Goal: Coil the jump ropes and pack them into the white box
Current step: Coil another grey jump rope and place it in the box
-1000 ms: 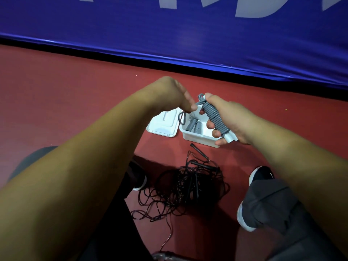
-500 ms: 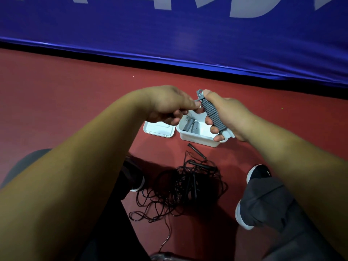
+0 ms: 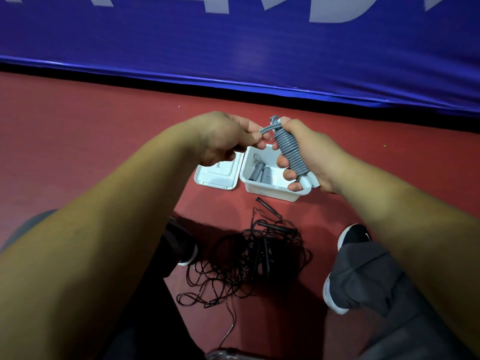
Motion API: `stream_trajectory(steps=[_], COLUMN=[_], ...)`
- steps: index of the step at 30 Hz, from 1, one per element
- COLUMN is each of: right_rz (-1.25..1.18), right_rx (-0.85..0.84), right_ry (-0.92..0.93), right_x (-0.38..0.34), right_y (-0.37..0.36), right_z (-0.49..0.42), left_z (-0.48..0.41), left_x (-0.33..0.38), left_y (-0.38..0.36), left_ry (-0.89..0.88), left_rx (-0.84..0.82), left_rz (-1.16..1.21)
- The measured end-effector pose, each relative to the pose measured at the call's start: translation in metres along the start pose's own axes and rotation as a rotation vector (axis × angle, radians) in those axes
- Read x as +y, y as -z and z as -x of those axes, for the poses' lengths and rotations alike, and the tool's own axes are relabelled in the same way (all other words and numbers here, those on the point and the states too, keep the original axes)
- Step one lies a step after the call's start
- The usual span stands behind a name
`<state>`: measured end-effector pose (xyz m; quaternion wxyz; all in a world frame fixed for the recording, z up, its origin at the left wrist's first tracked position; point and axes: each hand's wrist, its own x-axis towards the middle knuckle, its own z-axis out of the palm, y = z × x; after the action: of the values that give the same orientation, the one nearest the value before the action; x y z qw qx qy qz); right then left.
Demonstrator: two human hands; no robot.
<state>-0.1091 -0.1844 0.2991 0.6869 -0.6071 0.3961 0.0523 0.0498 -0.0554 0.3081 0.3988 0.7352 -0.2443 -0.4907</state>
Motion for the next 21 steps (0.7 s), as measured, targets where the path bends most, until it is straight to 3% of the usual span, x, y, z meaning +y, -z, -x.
stream_trajectory(steps=[7, 18, 21], right_rz=[-0.069, -0.164, -0.127], right_rx=[-0.172, -0.116, -0.097], right_ry=[-0.033, 0.004, 0.009], right_x=[0.0, -0.003, -0.001], right_y=[-0.002, -0.003, -0.004], right_z=[0.005, -0.002, -0.002], left_z=[0.004, -0.005, -0.008], left_x=[-0.001, 0.005, 0.004], left_y=[0.005, -0.004, -0.005], left_ry=[0.028, -0.026, -0.029], left_rx=[0.034, 0.207, 0.264], left_rz=[0.022, 0.66, 0.679])
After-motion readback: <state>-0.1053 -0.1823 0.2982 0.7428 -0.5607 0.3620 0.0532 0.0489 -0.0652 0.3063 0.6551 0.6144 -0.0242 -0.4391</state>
